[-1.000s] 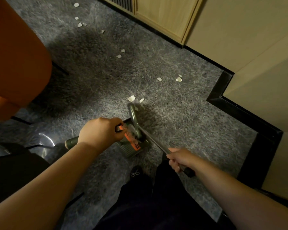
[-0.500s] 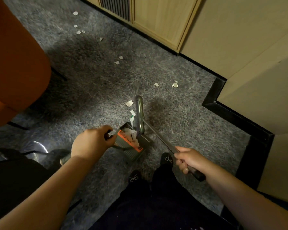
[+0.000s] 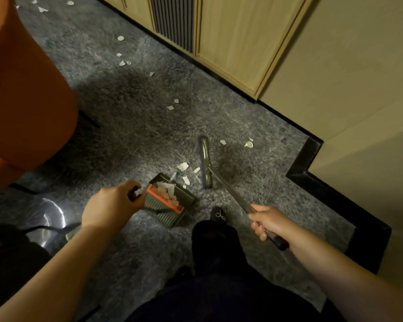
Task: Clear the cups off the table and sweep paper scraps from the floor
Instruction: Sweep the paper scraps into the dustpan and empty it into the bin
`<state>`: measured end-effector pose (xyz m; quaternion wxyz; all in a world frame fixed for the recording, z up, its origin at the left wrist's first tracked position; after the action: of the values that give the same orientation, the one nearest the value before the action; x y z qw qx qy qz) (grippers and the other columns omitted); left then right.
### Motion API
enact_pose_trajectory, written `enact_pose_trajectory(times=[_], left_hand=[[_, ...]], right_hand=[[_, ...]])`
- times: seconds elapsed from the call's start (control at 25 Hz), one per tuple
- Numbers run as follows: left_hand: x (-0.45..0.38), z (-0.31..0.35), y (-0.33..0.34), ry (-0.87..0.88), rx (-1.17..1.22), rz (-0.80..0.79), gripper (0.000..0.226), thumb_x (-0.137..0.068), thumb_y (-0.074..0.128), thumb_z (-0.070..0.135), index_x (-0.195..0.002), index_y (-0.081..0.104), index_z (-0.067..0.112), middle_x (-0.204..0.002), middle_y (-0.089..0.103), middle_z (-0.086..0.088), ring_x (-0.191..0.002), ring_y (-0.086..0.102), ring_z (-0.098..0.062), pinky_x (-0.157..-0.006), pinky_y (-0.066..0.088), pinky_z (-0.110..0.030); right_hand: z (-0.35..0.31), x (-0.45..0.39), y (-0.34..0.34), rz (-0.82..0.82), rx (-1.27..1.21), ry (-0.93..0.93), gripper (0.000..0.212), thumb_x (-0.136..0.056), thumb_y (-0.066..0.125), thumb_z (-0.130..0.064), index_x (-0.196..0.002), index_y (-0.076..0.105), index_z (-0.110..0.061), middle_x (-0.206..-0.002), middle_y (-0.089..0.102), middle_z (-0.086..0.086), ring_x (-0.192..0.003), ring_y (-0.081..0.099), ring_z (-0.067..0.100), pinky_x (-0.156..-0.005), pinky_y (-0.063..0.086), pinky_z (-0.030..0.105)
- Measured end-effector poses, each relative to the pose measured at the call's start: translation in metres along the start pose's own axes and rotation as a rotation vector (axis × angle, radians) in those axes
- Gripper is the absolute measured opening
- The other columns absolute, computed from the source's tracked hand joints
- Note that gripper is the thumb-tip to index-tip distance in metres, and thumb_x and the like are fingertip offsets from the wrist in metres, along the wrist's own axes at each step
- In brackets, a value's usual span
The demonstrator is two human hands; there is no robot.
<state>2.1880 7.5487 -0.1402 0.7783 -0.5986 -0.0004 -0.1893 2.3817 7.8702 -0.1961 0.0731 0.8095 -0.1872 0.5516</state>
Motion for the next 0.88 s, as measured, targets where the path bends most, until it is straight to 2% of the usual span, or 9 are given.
enact_pose_trajectory(times=[0.2,0.4,0.6,0.76,0.88], left_hand=[[-0.012,-0.013,-0.026,-0.038,-0.023,0.038,0.028,-0.077,0.073,0.05,-0.1,0.07,0.035,-0.078,0.073,0.001,-0.066,0.067,-0.026,-0.055,0.052,-0.03],[-0.021,-0.005,-0.034,-0.03,-0.047,0.007,0.029,-0.078,0.071,0.051,-0.105,0.068,0.038,-0.079,0.072,0.006,-0.066,0.066,-0.02,-0.058,0.056,-0.031],[-0.023,0.009,-0.021,-0.015,-0.076,0.056,0.023,-0.077,0.072,0.05,-0.095,0.069,0.037,-0.068,0.069,0.005,-0.057,0.064,-0.02,-0.049,0.043,-0.024],[-0.021,0.017,-0.016,0.039,-0.1,0.124,0.021,-0.076,0.07,0.047,-0.089,0.07,0.031,-0.058,0.065,0.004,-0.048,0.062,-0.022,-0.044,0.048,-0.027],[-0.023,0.022,-0.017,0.039,-0.133,0.126,0.024,-0.07,0.081,0.042,-0.089,0.072,0.029,-0.055,0.064,0.003,-0.044,0.061,-0.023,-0.042,0.045,-0.026]], right_hand=[[-0.054,-0.034,-0.018,-0.022,0.13,-0.003,0.055,-0.098,0.045,-0.001,-0.149,0.03,-0.017,-0.061,0.039,0.006,-0.034,0.033,0.007,-0.034,0.028,0.016],[-0.096,-0.066,-0.021,-0.065,0.233,0.014,0.048,-0.098,0.044,-0.002,-0.143,0.041,-0.02,-0.058,0.041,0.004,-0.034,0.035,0.007,-0.035,0.03,0.016],[-0.117,-0.093,-0.008,-0.059,0.351,0.005,0.051,-0.097,0.043,0.0,-0.144,0.037,-0.018,-0.058,0.039,0.005,-0.031,0.034,0.007,-0.035,0.029,0.015],[-0.128,-0.113,0.012,-0.075,0.483,-0.009,0.044,-0.097,0.041,0.0,-0.139,0.042,-0.013,-0.058,0.039,0.006,-0.036,0.034,0.01,-0.034,0.03,0.016],[-0.137,-0.124,0.03,-0.119,0.577,-0.014,0.041,-0.096,0.041,-0.002,-0.136,0.045,-0.011,-0.059,0.041,0.006,-0.044,0.036,0.013,-0.036,0.032,0.019]])
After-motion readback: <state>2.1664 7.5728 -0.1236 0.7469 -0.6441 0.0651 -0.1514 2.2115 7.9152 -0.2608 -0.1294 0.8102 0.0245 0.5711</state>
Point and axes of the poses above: each hand's wrist, its own x-axis away from the middle knuckle, its own y-axis out of the palm, z = x × y, the point moved 4 cm from there along -x, towards the middle knuckle
